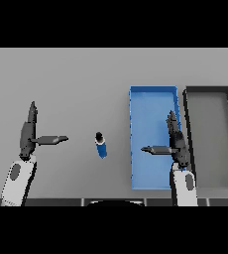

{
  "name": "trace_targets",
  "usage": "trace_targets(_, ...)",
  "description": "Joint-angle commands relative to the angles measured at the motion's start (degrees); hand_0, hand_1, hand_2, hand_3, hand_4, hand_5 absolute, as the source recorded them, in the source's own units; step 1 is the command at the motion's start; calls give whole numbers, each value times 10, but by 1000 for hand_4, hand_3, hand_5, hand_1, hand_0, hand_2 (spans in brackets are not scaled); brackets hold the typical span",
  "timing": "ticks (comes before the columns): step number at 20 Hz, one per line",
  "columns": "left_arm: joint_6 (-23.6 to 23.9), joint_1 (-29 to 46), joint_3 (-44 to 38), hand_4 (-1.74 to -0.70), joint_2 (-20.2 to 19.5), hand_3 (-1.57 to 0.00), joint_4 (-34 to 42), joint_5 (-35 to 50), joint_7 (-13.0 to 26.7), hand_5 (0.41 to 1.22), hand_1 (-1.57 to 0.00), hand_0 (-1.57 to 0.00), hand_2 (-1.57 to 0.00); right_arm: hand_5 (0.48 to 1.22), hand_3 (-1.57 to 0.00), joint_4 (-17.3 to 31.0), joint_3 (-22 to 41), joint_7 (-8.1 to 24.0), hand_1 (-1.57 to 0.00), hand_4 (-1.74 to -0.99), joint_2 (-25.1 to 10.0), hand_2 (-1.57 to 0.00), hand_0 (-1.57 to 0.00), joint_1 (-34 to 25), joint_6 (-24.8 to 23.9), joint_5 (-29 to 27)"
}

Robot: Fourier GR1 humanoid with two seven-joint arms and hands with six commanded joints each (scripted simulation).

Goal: Pick up the blue pipe and place it into the blue bin.

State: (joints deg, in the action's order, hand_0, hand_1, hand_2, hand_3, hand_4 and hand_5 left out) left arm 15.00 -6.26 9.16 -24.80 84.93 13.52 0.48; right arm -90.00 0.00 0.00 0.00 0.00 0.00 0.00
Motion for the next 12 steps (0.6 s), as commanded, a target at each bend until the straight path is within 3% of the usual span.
trace_targets(1,1,1,0,-1006,1,1,1,0,-3,586,1,1,1,603,1,-1,0,-1,1,-1222,-1,1,1,1,0,-1)
trace_targets(6,6,8,6,-1006,4,1,10,-5,-3,586,1,1,1,603,1,-3,-5,1,1,-1222,-9,1,1,5,5,-5)
trace_targets(8,-87,43,34,-1011,-56,1,23,-14,-65,588,1,1,1,603,1,-40,23,-60,1,-1227,-59,1,1,48,38,35)
trace_targets(12,-133,53,46,-1007,-91,1,29,-19,-80,587,1,1,1,599,1,-66,42,-58,1,-1231,-76,1,1,67,47,58)
